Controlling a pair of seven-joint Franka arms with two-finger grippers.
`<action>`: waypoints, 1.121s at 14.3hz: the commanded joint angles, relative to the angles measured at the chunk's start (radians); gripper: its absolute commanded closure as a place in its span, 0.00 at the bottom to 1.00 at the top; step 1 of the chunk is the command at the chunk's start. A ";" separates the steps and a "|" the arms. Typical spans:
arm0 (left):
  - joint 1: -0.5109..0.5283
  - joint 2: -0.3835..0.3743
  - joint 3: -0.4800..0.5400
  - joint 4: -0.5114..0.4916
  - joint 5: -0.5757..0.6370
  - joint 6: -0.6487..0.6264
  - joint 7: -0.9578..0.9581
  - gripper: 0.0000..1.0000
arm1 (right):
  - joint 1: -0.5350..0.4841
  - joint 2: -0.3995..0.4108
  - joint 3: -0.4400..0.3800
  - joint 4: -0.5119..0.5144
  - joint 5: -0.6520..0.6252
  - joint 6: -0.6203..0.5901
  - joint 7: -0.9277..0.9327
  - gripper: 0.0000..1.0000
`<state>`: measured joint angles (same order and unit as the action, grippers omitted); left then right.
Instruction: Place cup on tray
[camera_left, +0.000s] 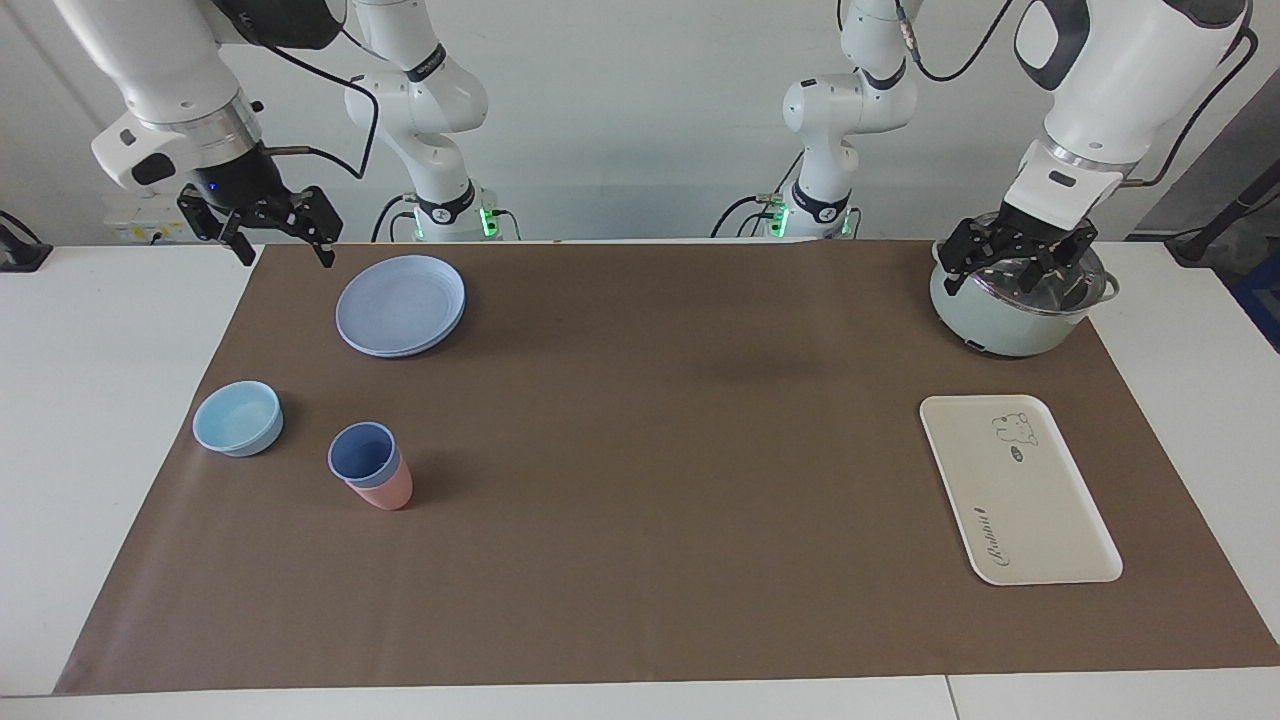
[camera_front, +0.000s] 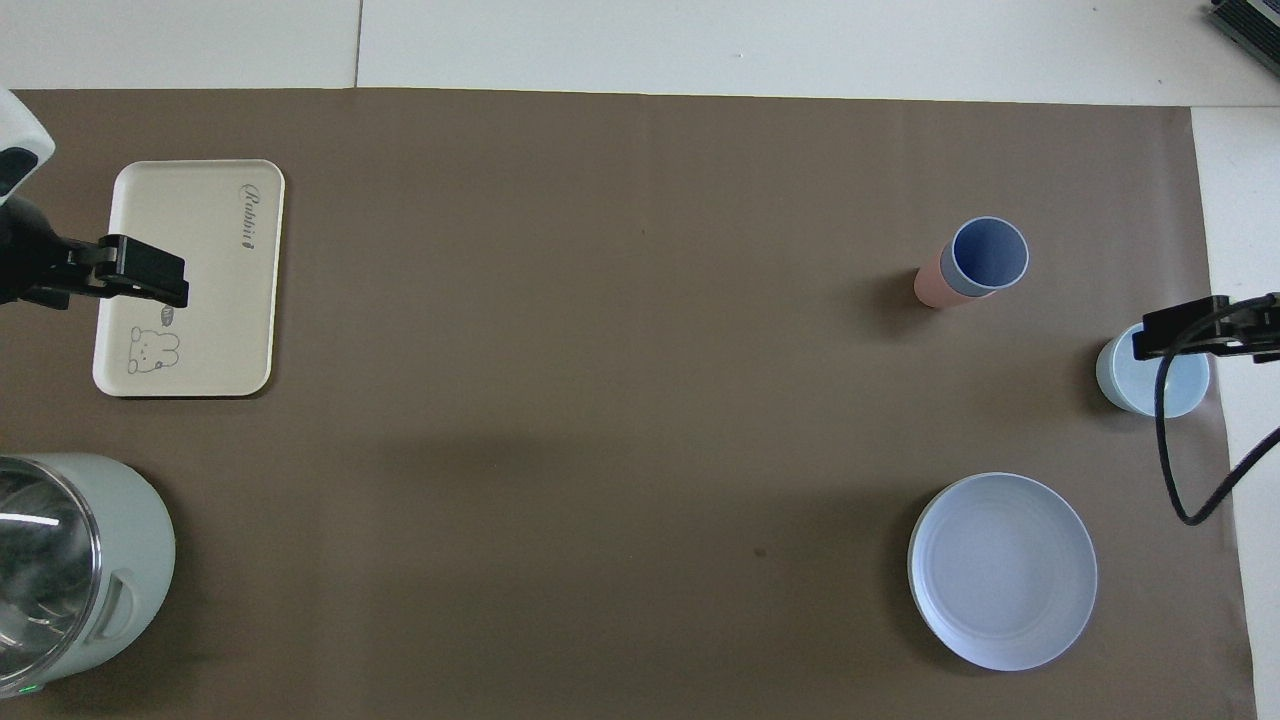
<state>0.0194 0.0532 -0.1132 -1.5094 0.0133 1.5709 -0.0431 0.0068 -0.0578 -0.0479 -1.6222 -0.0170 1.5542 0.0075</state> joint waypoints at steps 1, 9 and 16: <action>0.013 -0.030 -0.006 -0.031 0.008 -0.006 0.009 0.00 | -0.002 -0.030 0.003 -0.051 0.003 0.064 0.003 0.00; 0.013 -0.030 -0.006 -0.031 0.010 -0.006 0.009 0.00 | -0.145 -0.022 -0.001 -0.166 0.198 0.271 -0.619 0.00; 0.013 -0.030 -0.006 -0.031 0.010 -0.006 0.009 0.00 | -0.336 0.102 -0.001 -0.303 0.624 0.460 -1.232 0.00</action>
<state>0.0194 0.0532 -0.1132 -1.5094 0.0133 1.5709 -0.0431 -0.2672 -0.0177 -0.0607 -1.9084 0.4838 1.9879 -1.0561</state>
